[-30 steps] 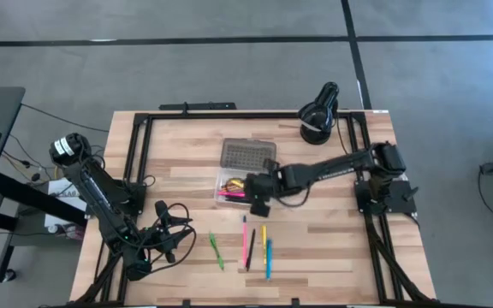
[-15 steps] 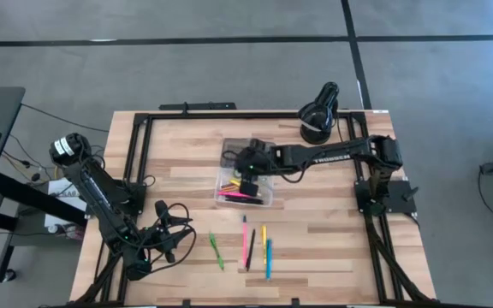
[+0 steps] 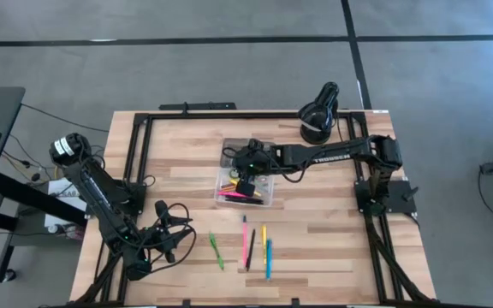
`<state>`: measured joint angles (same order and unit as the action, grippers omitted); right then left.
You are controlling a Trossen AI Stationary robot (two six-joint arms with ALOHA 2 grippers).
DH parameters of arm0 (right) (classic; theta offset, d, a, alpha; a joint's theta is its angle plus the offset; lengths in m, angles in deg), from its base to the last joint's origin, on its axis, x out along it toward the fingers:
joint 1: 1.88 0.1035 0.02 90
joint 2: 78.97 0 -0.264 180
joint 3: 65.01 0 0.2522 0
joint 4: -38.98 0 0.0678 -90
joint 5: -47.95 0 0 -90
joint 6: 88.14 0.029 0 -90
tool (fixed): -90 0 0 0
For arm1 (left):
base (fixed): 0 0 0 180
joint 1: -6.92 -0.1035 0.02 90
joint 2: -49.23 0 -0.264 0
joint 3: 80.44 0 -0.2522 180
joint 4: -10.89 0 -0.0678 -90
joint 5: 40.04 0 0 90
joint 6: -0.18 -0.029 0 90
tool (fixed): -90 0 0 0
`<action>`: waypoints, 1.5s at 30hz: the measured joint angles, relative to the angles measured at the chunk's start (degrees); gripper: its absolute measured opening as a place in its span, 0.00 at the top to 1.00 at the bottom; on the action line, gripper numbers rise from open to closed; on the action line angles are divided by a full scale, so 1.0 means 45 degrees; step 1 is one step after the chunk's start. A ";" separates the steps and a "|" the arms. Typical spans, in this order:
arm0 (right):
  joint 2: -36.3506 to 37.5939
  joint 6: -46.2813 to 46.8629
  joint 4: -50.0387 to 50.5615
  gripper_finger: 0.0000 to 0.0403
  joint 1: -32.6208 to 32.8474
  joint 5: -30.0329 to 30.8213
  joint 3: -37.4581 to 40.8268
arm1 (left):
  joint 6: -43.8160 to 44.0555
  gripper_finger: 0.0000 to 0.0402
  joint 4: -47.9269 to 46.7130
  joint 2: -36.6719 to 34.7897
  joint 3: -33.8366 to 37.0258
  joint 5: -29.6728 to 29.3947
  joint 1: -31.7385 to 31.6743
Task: Pick & place school supplies into a supply box
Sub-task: Put the green scissors into the transparent supply box
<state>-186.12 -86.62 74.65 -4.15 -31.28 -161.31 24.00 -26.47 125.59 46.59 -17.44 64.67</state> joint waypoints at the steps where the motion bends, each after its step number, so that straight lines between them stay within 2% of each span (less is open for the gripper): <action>1: 0.0000 0.0064 -0.0031 0.81 -0.0025 -0.0083 -0.0001 | 0.0000 0.64 0.0000 0.0000 0.0000 0.0000 0.0000; 9: -0.0051 0.0343 -0.0279 0.81 -0.0110 -0.0218 -0.0001 | -0.0010 0.64 -0.0003 0.0000 0.0000 -0.0087 0.0003; 12: -0.0789 0.0374 -0.0118 0.81 -0.0119 -0.0485 -0.0434 | -0.0010 0.64 -0.0006 0.0000 0.0000 -0.0102 0.0000; 15: -0.1950 0.0269 0.0825 0.81 -0.0114 -0.0518 -0.1548 | -0.0010 0.64 -0.0053 0.0000 0.0000 -0.0102 0.0000; 20: -0.3744 0.0057 0.3613 0.81 -0.0151 -0.0443 -0.3875 | 0.0173 0.64 -0.0346 0.0000 0.0000 -0.0082 0.0000; 25: -0.4618 -0.0113 0.4683 0.81 -0.0192 -0.0427 -0.5689 | 0.0843 0.64 -0.0733 0.0000 0.0000 0.0164 0.0000; 40: -0.5153 -0.0103 0.5263 0.80 -0.0160 -0.1614 -0.6129 | 0.1666 0.64 -0.1069 0.0005 0.0000 0.0680 0.0000; 45: -0.5134 0.0064 0.5391 0.73 -0.0168 -0.1720 -0.6117 | 0.1666 0.64 -0.1118 0.0005 0.0000 0.0680 0.0000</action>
<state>-209.23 -86.33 98.91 -4.90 -39.02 -188.84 31.49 -31.50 125.61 46.59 -14.38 64.67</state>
